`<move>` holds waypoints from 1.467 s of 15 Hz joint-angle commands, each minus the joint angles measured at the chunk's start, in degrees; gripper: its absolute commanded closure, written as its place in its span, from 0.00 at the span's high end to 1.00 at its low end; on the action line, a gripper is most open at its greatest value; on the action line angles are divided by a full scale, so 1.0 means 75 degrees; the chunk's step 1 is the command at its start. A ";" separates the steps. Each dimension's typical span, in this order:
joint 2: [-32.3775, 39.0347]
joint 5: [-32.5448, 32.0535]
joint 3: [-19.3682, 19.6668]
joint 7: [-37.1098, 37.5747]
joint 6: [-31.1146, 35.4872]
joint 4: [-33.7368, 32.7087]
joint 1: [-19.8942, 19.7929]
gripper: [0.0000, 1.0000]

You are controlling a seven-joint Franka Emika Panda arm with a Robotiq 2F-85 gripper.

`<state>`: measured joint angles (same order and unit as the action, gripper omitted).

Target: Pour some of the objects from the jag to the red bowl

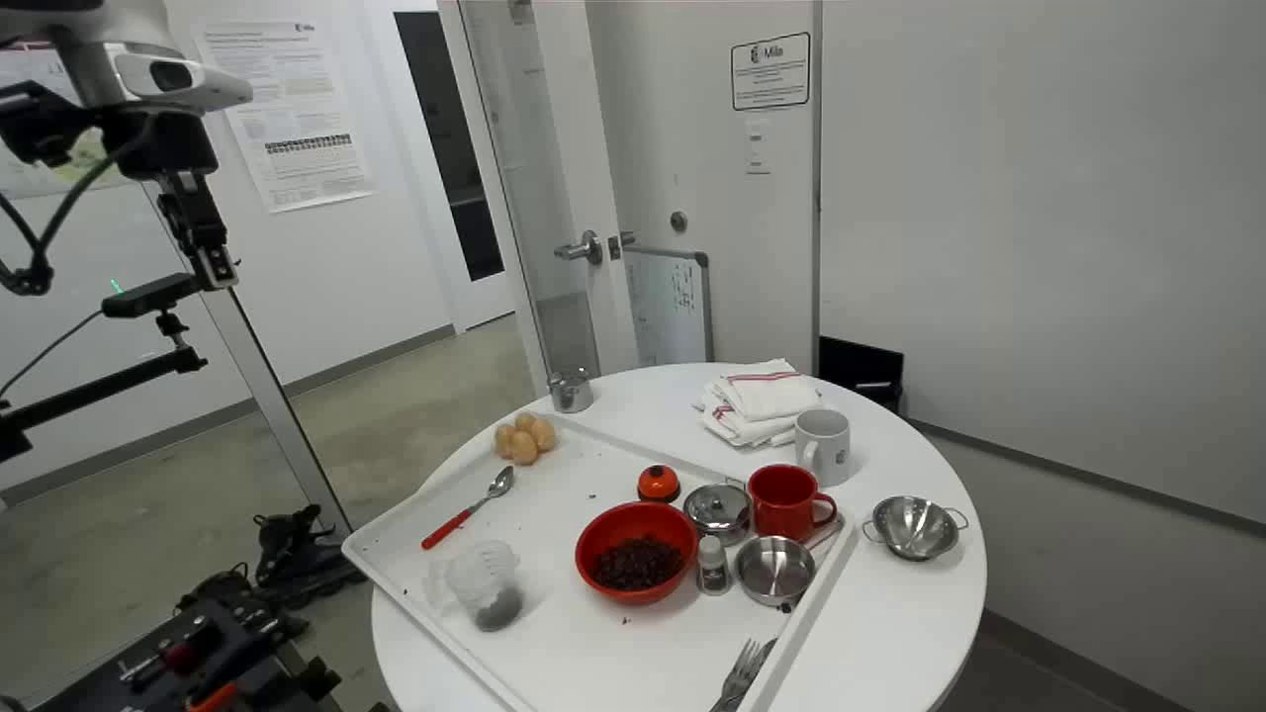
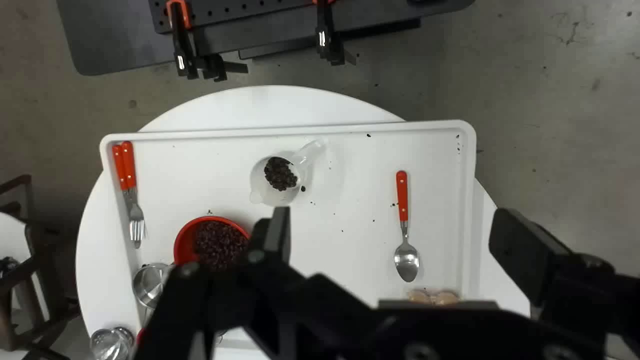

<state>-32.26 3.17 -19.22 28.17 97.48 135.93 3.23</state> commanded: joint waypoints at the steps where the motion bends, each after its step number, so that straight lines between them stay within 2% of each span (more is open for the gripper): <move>1: 0.0030 -0.0062 0.0115 0.0061 -0.0007 -0.0013 0.0141 1.00; 4: 0.0034 0.0252 -0.0063 0.1336 0.0488 0.0267 -0.0060 1.00; 9: 0.0006 0.0364 -0.0038 0.3126 0.1710 0.1051 -0.0111 1.00; 10: 0.0094 0.0193 0.0115 0.2575 0.1298 0.0753 0.0098 1.00; 14: 0.0101 0.0187 0.0123 0.3061 0.1593 0.1009 0.0072 1.00; 17: 0.0478 0.0097 -0.0091 0.3614 0.1780 0.1092 -0.0037 1.00; 22: 0.0849 0.0124 0.0036 0.4205 0.2230 0.1614 -0.0011 1.00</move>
<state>-27.42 4.71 -19.71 56.48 111.70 146.00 2.78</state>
